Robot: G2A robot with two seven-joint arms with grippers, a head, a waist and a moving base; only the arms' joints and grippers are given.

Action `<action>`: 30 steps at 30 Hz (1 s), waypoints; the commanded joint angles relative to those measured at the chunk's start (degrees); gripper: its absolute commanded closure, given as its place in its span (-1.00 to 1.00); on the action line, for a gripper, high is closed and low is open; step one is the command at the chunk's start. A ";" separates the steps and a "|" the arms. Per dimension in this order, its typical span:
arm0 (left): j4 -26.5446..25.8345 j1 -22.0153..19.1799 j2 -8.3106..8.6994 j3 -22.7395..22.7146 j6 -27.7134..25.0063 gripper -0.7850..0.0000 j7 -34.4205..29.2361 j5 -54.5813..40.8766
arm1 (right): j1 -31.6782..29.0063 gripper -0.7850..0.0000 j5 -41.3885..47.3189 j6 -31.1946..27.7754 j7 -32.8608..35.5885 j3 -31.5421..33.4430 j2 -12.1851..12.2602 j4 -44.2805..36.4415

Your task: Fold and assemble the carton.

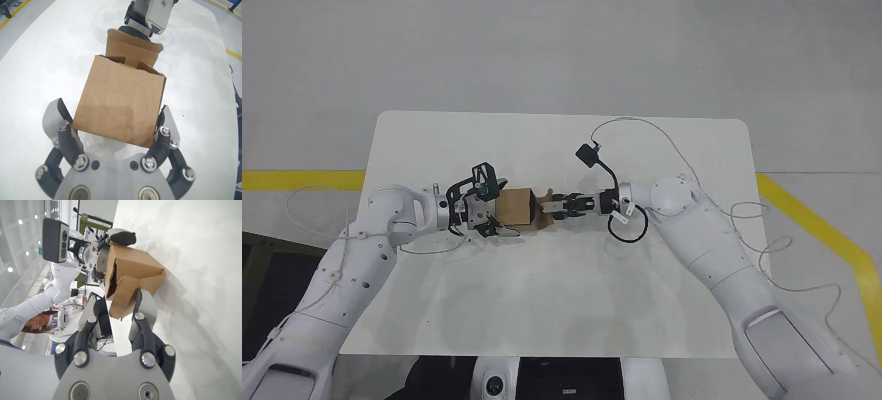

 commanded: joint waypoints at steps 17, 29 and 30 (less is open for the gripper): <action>-0.11 -0.14 -0.22 0.10 -0.26 -1.00 0.22 0.86 | 2.69 0.40 0.88 -1.10 0.69 -2.68 -2.34 6.00; 0.04 -0.16 -0.33 -0.02 -0.18 -1.00 0.46 1.38 | 4.57 0.53 -3.74 0.48 -0.27 -3.84 -3.05 6.52; 0.04 -0.15 -0.33 -0.02 -0.16 -1.00 0.46 1.39 | 4.61 0.55 -3.93 0.58 -0.20 -3.90 -3.08 6.41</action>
